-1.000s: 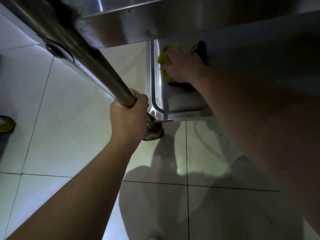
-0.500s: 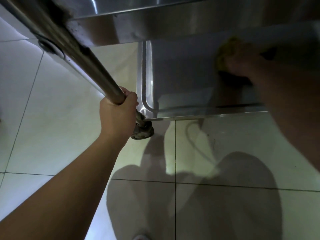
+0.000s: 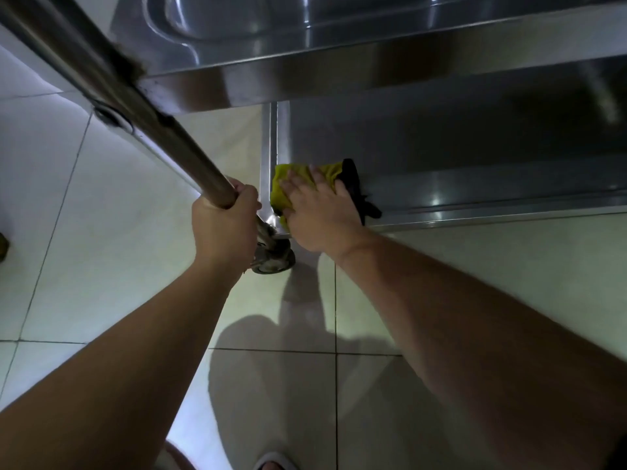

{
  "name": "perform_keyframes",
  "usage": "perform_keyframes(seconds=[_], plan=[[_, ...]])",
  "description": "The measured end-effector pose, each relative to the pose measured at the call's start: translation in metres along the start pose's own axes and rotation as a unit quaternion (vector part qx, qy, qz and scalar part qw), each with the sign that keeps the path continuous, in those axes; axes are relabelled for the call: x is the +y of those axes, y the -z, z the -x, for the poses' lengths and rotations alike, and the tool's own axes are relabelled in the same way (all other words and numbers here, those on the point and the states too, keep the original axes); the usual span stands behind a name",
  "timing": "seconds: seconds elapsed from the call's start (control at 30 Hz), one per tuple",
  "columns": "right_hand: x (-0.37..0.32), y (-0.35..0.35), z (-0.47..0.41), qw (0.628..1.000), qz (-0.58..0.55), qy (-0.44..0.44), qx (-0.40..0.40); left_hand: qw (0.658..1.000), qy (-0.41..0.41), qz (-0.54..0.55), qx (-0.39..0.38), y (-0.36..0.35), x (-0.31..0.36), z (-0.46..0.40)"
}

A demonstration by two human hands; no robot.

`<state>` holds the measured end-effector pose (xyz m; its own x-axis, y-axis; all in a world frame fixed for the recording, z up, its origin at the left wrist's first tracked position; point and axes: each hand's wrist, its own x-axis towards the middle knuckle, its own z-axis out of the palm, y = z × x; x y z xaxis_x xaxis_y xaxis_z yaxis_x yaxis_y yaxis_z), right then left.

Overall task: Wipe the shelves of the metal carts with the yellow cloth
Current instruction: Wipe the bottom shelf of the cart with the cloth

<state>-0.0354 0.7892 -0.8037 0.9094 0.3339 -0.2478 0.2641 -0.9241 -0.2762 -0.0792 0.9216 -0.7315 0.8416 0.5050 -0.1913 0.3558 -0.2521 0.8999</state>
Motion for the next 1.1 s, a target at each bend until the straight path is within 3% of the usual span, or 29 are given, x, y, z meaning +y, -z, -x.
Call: perform_keyframes(seconds=[0.17, 0.5, 0.6, 0.7, 0.77, 0.87, 0.97, 1.1], plan=[[0.027, 0.003, 0.012, 1.000, 0.001, 0.005, 0.004, 1.000, 0.007, -0.011, 0.008, 0.000, 0.002, 0.003], [0.236, 0.035, 0.097, 0.987, 0.047, -0.145, 0.045, 0.998, 0.017, -0.012, 0.061, -0.009, 0.004, 0.016], [0.263, 0.041, 0.105, 0.984, 0.035, -0.170, 0.032, 0.993, 0.017, -0.082, 0.079, -0.009, 0.004, 0.018], [0.259, 0.044, 0.106, 0.985, 0.031, -0.166, 0.028, 0.978, 0.101, -0.147, 0.104, -0.010, -0.003, 0.030], [0.258, 0.046, 0.108, 0.986, 0.029, -0.162, 0.033, 0.970, 0.138, -0.197, 0.030, -0.018, -0.014, 0.049], [0.261, 0.048, 0.108, 0.986, 0.021, -0.160, 0.029, 0.947, 0.062, -0.291, -0.121, -0.051, -0.017, 0.082], [0.265, 0.044, 0.104, 0.987, 0.029, -0.158, 0.023, 0.910, -0.104, -0.337, -0.217, -0.105, -0.004, 0.095], [0.271, 0.042, 0.103, 0.988, 0.017, -0.148, 0.031, 0.862, -0.289, -0.349, -0.227, -0.181, 0.000, 0.089]])
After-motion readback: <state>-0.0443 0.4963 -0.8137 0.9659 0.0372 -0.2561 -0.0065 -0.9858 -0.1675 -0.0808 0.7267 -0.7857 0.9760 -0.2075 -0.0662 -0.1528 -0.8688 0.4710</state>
